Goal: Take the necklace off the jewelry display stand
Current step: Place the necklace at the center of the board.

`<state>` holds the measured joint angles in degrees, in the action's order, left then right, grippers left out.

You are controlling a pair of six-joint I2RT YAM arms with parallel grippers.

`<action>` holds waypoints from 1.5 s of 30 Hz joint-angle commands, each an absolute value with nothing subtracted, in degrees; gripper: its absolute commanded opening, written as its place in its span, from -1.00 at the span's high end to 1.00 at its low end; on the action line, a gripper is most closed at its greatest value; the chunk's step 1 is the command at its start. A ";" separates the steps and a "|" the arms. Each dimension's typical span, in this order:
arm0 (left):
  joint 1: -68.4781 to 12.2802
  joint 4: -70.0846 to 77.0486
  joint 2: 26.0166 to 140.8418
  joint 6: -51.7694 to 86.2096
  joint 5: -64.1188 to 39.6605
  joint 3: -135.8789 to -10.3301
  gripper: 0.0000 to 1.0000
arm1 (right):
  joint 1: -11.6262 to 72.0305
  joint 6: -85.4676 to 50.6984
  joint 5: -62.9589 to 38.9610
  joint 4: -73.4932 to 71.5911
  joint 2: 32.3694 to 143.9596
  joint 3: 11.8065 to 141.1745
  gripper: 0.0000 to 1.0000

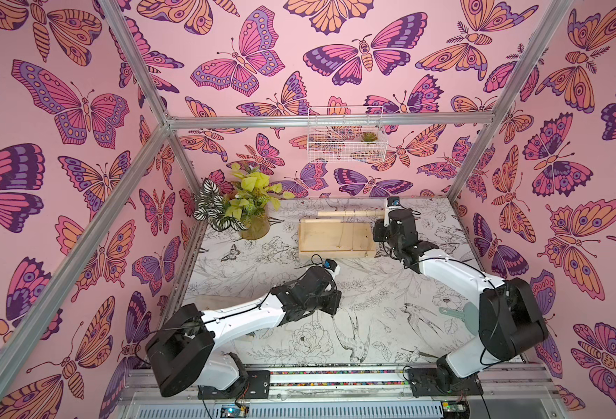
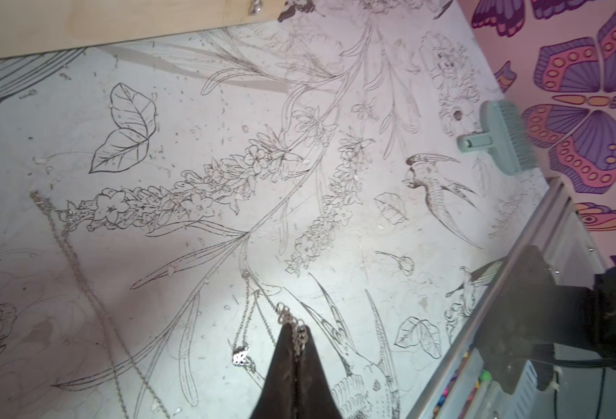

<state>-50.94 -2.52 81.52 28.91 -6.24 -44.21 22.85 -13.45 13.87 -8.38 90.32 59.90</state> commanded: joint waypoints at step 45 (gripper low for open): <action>-39.22 -0.46 107.11 18.54 -8.66 -61.50 1.00 | 22.94 -15.35 13.03 -5.41 94.77 59.68 0.69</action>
